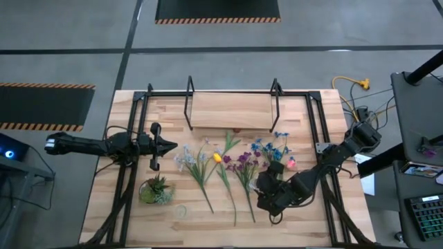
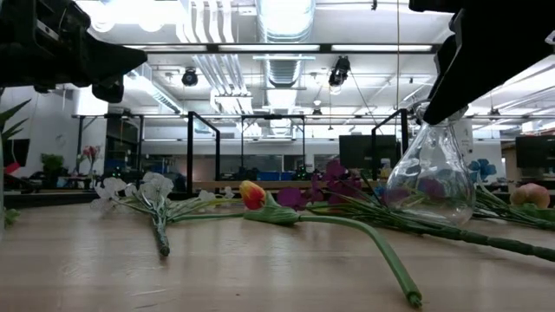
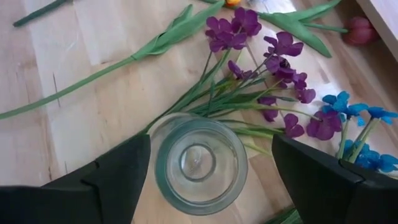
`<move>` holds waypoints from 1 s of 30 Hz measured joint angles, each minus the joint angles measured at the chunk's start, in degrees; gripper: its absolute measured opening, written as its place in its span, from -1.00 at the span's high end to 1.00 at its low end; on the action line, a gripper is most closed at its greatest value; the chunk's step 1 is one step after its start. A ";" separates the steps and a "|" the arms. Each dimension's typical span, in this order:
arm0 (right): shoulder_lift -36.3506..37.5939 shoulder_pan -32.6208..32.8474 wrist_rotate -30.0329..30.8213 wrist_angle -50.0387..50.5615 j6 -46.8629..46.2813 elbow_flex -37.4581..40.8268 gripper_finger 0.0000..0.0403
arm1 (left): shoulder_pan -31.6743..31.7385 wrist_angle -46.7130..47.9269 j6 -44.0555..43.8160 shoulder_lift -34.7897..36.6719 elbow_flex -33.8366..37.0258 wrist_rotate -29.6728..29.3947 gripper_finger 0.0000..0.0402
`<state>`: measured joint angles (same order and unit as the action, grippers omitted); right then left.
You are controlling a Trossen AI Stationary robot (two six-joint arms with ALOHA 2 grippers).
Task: Pick and place flowers into a vace then onto a shelf
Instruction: Prepare the right transparent vase
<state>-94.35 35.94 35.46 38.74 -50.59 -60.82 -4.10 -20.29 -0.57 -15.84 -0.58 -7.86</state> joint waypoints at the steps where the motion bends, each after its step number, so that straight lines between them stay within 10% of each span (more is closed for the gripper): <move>1: 0.00 -0.01 -0.32 -0.06 0.00 0.00 -0.62 | -0.02 0.00 0.01 0.00 0.00 -0.02 1.00; 22: 0.11 -0.24 -3.36 -0.11 -0.37 0.11 0.07 | -0.02 0.00 0.01 0.00 0.00 -0.02 1.00; 30: 0.68 -0.28 -8.27 0.93 -0.19 -1.05 0.01 | -0.02 0.00 0.01 0.00 0.00 0.00 1.00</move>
<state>-93.67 35.66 27.18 39.67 -50.78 -61.86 -4.12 -20.29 -0.56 -15.84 -0.58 -7.86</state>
